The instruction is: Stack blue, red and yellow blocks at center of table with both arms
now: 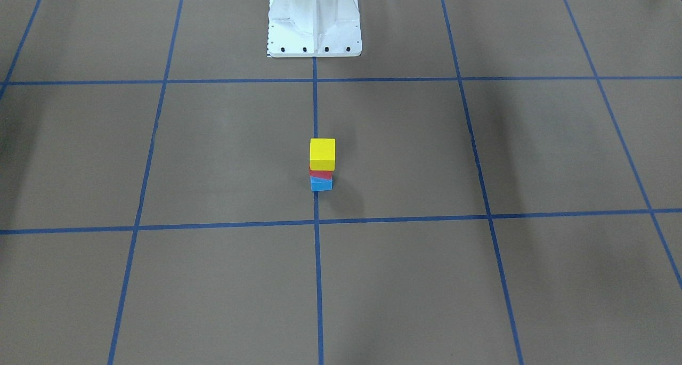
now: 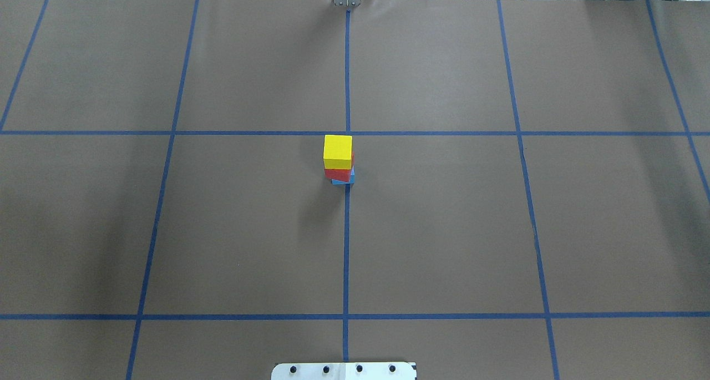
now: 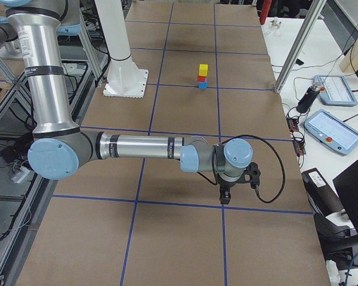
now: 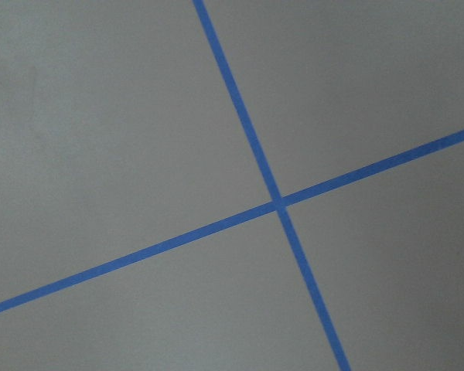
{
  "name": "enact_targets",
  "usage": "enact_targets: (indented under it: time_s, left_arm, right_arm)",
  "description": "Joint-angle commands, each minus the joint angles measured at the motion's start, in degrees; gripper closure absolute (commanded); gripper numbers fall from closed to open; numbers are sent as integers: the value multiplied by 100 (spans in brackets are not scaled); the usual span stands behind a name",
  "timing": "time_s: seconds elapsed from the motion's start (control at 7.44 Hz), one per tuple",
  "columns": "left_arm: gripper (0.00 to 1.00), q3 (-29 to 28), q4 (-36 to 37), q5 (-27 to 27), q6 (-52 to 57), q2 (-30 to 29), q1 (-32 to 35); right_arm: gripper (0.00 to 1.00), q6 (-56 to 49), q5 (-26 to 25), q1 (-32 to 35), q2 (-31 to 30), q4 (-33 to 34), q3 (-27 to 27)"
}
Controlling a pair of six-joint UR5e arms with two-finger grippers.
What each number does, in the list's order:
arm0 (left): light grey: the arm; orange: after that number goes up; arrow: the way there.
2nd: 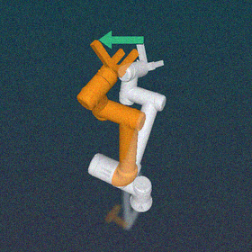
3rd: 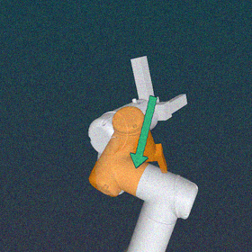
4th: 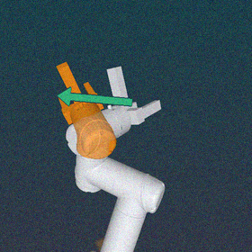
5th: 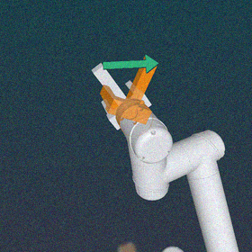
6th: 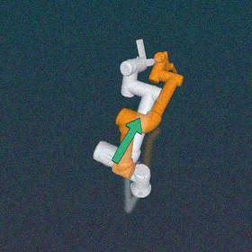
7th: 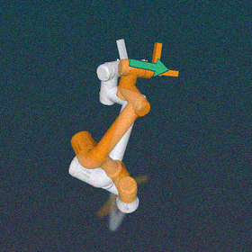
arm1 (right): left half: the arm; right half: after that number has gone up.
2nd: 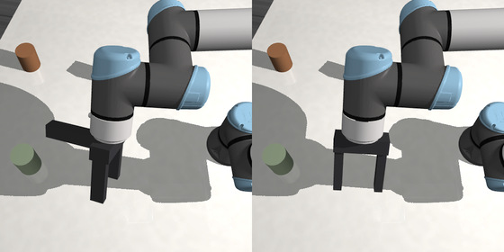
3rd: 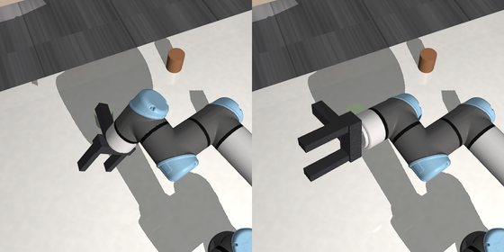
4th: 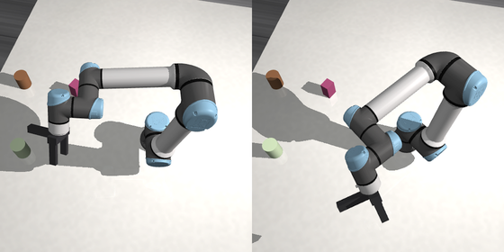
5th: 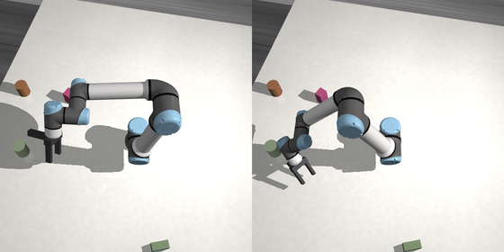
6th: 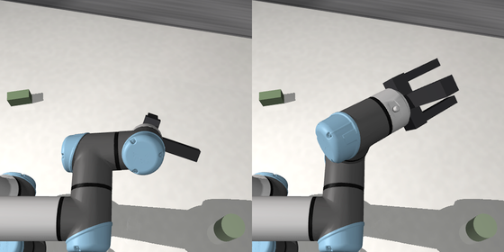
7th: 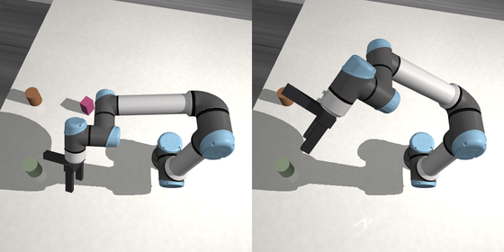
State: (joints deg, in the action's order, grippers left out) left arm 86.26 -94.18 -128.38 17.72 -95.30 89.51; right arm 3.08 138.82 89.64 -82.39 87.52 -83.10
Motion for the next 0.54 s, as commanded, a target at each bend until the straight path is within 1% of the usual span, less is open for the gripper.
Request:
enact_targets:
  time_s: [0.0,0.13,0.27,0.4]
  left_arm:
    - [0,23,-21,-12,-171,-33,-38]
    - [0,31,-38,-12,-608,-50,-73]
    - [0,40,-100,-12,-769,-59,-169]
    - [0,40,-161,-12,-805,-59,-214]
  right_arm:
    - [0,-1,13,184,-154,11,-118]
    - [0,-1,22,263,-172,11,-119]
    - [0,-1,48,360,-259,11,-153]
    - [0,-1,49,361,-443,11,-310]
